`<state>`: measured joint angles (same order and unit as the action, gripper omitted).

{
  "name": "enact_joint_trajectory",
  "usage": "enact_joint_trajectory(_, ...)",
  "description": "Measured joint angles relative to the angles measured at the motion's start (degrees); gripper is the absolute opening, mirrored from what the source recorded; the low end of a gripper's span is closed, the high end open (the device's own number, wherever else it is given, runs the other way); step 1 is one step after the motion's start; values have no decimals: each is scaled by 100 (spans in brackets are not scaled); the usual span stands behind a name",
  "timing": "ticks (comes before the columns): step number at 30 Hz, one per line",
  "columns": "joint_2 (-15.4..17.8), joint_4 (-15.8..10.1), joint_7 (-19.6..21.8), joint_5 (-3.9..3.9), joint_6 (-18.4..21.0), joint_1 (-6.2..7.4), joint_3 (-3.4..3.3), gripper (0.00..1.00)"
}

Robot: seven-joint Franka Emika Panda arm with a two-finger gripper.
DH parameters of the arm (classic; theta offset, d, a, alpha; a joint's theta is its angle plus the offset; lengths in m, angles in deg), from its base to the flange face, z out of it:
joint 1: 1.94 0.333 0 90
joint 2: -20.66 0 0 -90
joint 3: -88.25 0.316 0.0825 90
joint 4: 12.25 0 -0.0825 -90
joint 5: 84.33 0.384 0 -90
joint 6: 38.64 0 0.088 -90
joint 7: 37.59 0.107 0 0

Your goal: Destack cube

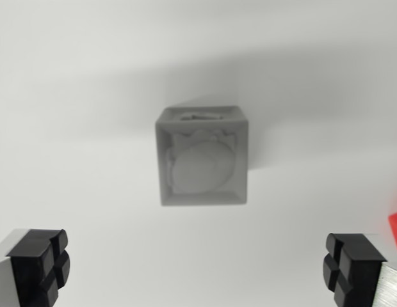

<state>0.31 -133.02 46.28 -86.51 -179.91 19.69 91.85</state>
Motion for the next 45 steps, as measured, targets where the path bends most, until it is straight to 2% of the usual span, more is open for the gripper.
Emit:
enact_joint_trajectory(13,572,103,-50,68,670,0,4,100)
enact_joint_trajectory(26,995,340,-79,110,1331,0,5,100)
enact_joint_trajectory(45,1327,695,-97,138,2016,1,7,100)
